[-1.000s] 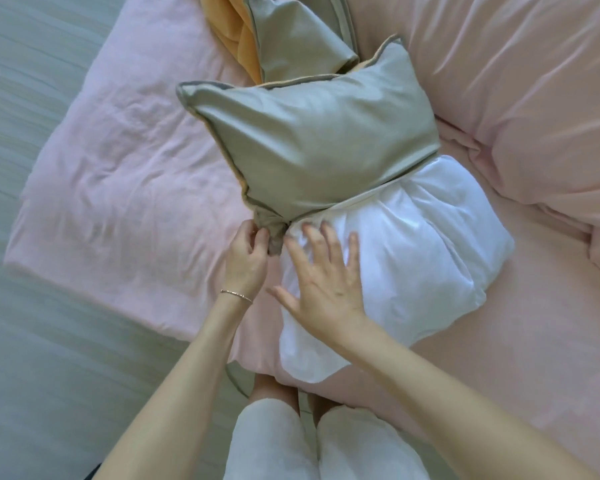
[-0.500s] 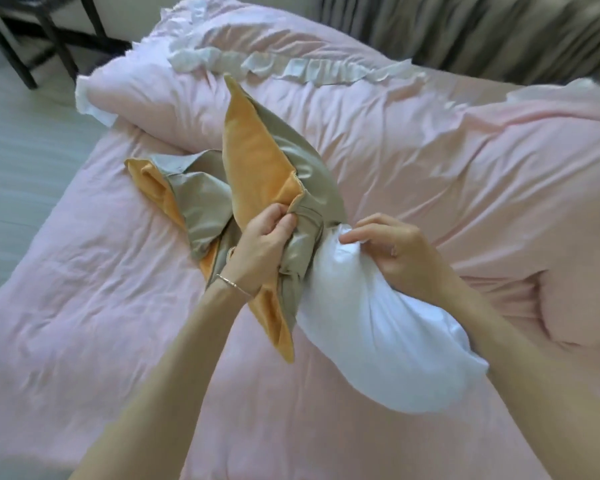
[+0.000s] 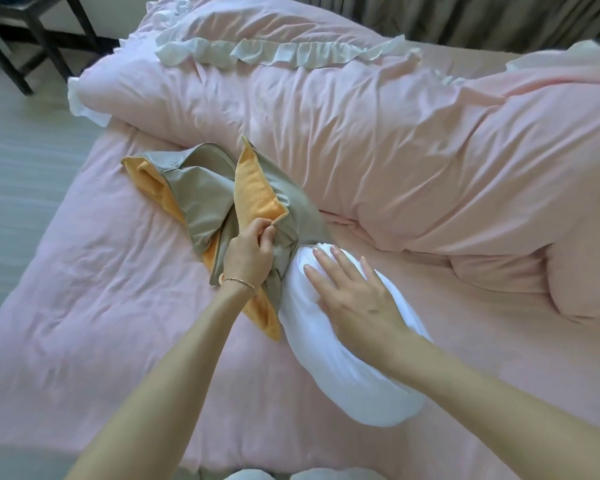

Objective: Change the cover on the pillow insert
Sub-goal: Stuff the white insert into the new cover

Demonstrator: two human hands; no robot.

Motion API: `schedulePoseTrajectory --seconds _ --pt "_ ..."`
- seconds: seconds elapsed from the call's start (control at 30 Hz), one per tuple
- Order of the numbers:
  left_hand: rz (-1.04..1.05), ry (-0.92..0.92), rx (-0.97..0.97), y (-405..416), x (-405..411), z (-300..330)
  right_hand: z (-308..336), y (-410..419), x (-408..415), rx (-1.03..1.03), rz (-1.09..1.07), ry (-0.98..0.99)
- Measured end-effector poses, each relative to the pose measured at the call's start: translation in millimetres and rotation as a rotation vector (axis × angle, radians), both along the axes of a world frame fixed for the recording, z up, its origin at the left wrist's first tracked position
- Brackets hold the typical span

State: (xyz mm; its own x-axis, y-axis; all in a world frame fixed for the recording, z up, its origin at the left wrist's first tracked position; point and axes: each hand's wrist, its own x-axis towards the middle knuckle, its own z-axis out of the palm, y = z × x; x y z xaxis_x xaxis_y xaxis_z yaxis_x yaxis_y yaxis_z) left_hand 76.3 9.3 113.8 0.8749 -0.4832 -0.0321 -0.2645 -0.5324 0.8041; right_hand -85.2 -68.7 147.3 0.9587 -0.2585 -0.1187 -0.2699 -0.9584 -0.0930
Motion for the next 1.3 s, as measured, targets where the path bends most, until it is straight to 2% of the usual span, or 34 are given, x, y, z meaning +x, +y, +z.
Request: schedulePoseTrajectory --seconds 0.07,0.13,0.17,0.27,0.37,0.43,0.5,0.53,0.6,0.7,0.83,0.97,1.07,1.17,1.3 --pt "0.022 -0.043 0.000 2.0 1.7 -4.1 -1.6 0.7 -8.6 0.011 0.007 -0.002" --pt "0.036 -0.084 0.007 1.6 2.0 -6.1 6.0 9.7 -10.7 0.112 -0.041 0.187" --pt "0.038 -0.113 0.015 0.8 1.4 -6.6 7.0 12.8 -10.3 0.109 -0.031 0.203" --pt "0.017 -0.229 0.100 -1.0 0.5 -6.3 4.8 21.3 1.2 -0.029 0.018 0.336" --pt "-0.007 -0.481 0.182 -1.3 0.6 -0.5 1.0 18.8 20.2 -0.111 0.005 0.282" --pt "-0.105 -0.581 0.071 0.9 -7.6 6.4 -13.4 11.5 18.5 -0.082 0.052 0.272" --pt "-0.286 -0.514 0.001 4.2 -21.6 9.9 -16.1 6.2 16.6 -0.064 0.054 0.362" --pt "-0.331 -0.414 0.013 5.9 -27.4 10.7 -16.9 3.5 15.6 -0.072 0.066 0.351" --pt "-0.350 -0.226 0.182 9.0 -29.8 7.2 -17.1 -0.8 14.7 -0.030 0.067 0.326" --pt "-0.315 -0.217 0.481 9.3 -21.5 6.7 -19.0 -9.8 9.0 0.004 0.056 0.283" --pt "-0.327 -0.264 0.659 1.0 -17.7 2.9 -29.6 -13.9 -1.5 -0.034 -0.052 0.090" --pt "-0.174 -0.729 0.478 1.9 -12.5 -12.7 -43.1 -19.5 -12.0 -0.019 -0.120 0.018" --pt "-0.114 -0.890 0.409 -1.5 -13.8 -19.7 -55.2 -20.0 -16.1 -0.018 -0.099 0.006" --pt "-0.186 -0.888 0.442 -6.9 -21.3 -15.8 -65.6 -11.1 -14.5 -0.007 -0.072 -0.019" --pt "-0.272 -0.610 0.314 2.7 -29.8 -30.2 -67.0 -12.7 -11.6 0.049 -0.054 -0.056"
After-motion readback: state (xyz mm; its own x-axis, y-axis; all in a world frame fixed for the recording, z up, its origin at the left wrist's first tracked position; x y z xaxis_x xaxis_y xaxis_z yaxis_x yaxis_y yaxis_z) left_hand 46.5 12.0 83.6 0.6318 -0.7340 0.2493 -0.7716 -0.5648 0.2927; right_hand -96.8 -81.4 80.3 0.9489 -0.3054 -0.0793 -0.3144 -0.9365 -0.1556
